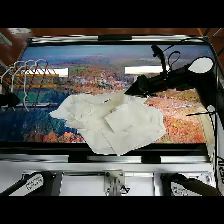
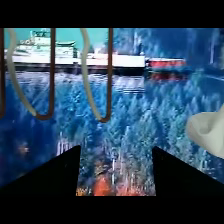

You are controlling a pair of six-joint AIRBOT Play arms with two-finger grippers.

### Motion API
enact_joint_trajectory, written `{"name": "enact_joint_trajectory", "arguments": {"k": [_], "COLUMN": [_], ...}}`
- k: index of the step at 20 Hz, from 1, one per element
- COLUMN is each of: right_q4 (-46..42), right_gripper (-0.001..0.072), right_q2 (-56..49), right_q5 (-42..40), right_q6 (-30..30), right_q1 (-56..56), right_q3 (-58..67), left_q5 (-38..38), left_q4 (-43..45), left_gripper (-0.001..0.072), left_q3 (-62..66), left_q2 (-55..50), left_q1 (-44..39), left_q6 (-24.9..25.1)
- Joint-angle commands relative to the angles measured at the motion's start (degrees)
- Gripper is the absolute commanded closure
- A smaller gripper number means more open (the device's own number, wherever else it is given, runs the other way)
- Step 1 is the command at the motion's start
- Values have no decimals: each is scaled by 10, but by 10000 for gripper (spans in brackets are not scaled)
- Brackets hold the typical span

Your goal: Fold the shirts.

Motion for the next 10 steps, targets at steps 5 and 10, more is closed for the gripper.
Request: {"name": "enact_joint_trajectory", "arguments": {"k": [5,10], "right_q4": [-32,-36], "right_gripper": [637,636], "right_q2": [0,0], "right_q5": [-10,-23], "right_q6": [39,38], "right_q1": [0,0], "right_q3": [0,0], "left_q5": [74,93], "left_q4": [20,9], "left_gripper": [155,155], "left_q3": [-38,-38], "left_q2": [-75,-134], "left_q1": [13,11], "left_q6": [6,10]}}
